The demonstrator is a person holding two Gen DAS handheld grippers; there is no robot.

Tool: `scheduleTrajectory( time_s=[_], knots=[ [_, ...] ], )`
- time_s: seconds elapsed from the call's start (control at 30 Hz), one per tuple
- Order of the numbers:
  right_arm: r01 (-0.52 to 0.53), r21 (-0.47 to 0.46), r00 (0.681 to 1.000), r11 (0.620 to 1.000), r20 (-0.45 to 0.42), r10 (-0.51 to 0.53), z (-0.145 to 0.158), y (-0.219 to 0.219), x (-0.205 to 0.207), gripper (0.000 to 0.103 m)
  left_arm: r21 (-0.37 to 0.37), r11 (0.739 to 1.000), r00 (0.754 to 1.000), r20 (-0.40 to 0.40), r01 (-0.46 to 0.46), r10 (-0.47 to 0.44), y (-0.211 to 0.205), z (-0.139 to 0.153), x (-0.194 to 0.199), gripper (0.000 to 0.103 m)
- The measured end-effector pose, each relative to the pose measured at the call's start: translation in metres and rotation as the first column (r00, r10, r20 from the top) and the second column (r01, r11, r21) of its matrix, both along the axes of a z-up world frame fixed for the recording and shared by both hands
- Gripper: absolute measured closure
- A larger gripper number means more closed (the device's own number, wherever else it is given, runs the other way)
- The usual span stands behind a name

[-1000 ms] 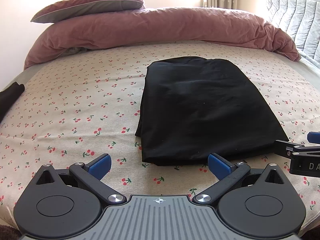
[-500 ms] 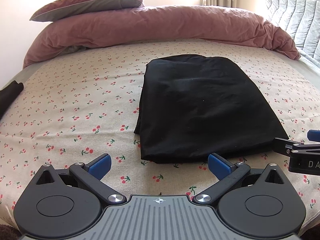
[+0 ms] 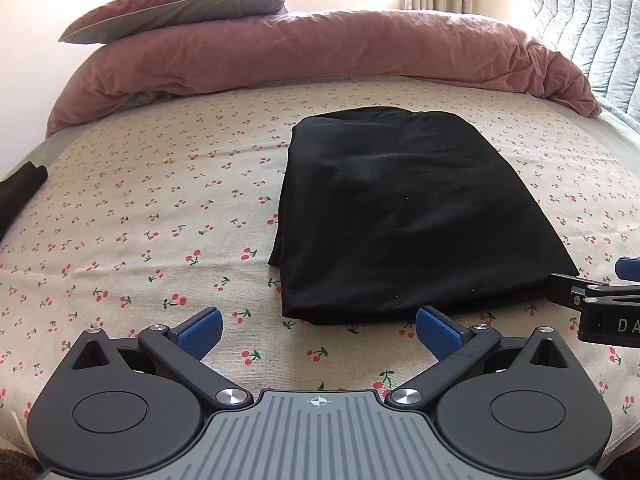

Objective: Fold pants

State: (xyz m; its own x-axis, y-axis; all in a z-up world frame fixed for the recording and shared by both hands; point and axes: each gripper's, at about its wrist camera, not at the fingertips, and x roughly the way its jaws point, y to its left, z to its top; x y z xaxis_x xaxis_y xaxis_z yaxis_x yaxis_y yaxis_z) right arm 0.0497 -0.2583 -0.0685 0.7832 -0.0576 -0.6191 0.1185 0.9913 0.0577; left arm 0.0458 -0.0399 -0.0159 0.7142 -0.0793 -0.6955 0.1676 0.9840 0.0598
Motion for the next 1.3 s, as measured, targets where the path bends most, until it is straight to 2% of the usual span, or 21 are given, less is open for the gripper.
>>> scheduleTrajectory(
  time_s=[0.67, 1.3],
  knots=[
    [0.002, 0.0, 1.0, 1.0, -0.007, -0.002, -0.006, -0.001, 0.006, 0.004, -0.015, 1.0, 1.0, 0.003, -0.024, 0.024, 0.003, -0.001, 0.003, 0.0],
    [-0.027, -0.013, 1.0, 1.0, -0.004, 0.027, -0.005, 0.017, 0.021, 0.003, -0.025, 0.999, 0.999, -0.018, -0.049, 0.048, 0.009, -0.006, 0.013, 0.0]
  ],
)
